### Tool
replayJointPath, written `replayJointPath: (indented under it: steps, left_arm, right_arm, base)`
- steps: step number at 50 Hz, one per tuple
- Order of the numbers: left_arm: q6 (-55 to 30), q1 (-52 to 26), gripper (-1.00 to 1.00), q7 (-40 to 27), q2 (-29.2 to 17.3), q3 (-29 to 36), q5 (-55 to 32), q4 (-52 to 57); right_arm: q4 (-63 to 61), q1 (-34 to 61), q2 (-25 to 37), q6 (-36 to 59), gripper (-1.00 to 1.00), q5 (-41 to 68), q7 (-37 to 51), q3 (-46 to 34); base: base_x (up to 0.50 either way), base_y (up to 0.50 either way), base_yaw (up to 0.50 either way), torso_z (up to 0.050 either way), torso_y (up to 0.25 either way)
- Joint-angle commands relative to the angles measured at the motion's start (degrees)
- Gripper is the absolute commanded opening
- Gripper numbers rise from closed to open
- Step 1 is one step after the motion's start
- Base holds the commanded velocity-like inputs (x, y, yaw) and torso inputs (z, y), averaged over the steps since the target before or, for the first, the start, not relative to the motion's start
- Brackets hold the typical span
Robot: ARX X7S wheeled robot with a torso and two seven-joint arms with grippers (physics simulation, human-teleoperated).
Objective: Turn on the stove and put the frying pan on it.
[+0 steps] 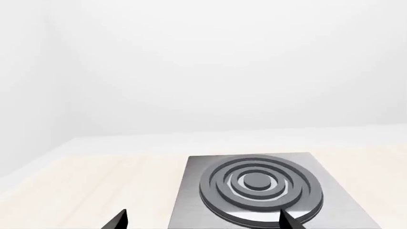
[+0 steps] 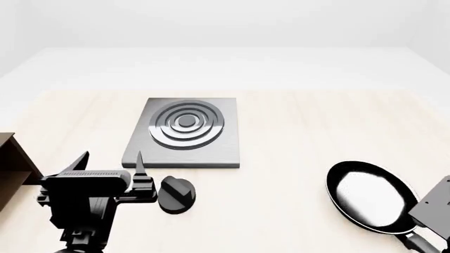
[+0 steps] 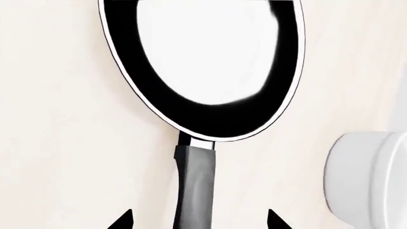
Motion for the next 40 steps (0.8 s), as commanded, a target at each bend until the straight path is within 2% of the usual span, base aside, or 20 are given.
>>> replayJointPath:
  steps: [1,20,40]
  left_arm:
    - [0.3,0.1,1.00,-0.3,-0.1,0.3,0.0,-0.3]
    - [0.0,-0.2,1.00,-1.1,-0.4,0.5,-0.1,-0.2]
    - [0.3,-0.3,1.00,-1.4,-0.7,1.1,-0.1,-0.6]
  right_arm:
    - [2.6,-2.4,-0.5,-1.8,1.00,-2.2,0.3,-2.0]
    - [7.8,-6.0,-0.8,-6.2,1.00,-2.5,1.3,-2.8]
    - [13.1,-4.3,-6.2,-10.1,1.00,-6.6,1.4,-3.2]
  base:
    - [0.00,0.00,0.00,0.000,0.000]
    - [0.00,0.00,0.00,0.000,0.000]
    - [0.00,0.00,0.00,0.000,0.000]
